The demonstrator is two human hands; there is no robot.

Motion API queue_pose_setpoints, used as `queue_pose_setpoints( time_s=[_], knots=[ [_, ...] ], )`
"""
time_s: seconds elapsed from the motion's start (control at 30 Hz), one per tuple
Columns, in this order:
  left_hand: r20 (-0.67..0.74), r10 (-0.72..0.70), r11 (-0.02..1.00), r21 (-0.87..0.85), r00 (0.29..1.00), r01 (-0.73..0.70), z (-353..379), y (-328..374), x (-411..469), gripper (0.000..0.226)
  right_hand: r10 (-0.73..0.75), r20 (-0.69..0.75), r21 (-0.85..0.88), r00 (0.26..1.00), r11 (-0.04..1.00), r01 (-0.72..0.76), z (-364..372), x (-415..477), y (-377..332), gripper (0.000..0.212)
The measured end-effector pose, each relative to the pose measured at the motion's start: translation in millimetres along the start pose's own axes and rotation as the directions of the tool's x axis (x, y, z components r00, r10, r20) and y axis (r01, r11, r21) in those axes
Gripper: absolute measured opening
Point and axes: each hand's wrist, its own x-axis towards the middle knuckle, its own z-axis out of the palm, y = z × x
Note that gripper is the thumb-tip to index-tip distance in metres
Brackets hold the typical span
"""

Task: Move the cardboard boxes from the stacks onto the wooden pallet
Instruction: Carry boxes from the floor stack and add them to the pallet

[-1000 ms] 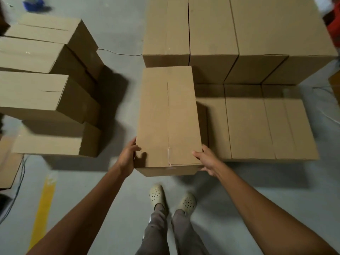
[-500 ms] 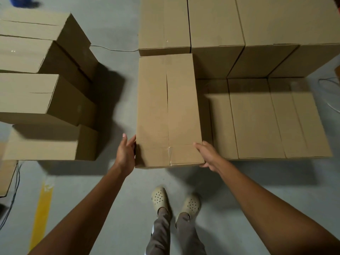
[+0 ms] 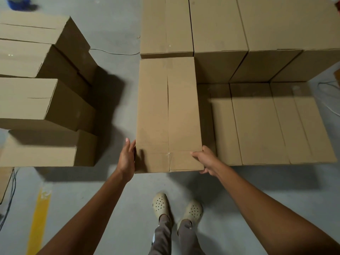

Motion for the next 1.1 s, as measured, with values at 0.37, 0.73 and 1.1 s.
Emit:
queue_pose_setpoints(
  time_s=[0.37, 0.73, 1.1],
  knots=[
    [-0.009, 0.103, 0.994, 0.038, 0.995, -0.103, -7.8, 4.0, 8.8, 0.057, -0.056, -0.046, 0.051, 0.997, 0.997, 0.058, 1.9, 4.3, -3.9, 0.017],
    [-0.073, 0.182, 0.983, 0.043, 0.981, -0.179, -4.6, -8.3, 13.1, 0.054, -0.125, -0.097, 0.005, 0.987, 0.992, 0.126, 2.2, 7.8, 0.0, 0.019],
    [-0.066, 0.161, 0.986, 0.063, 0.985, -0.157, -1.1, 3.1, 22.5, 0.055, -0.045, -0.099, 0.05, 0.994, 0.997, 0.05, 2.3, 12.6, -14.8, 0.026]
  ],
)
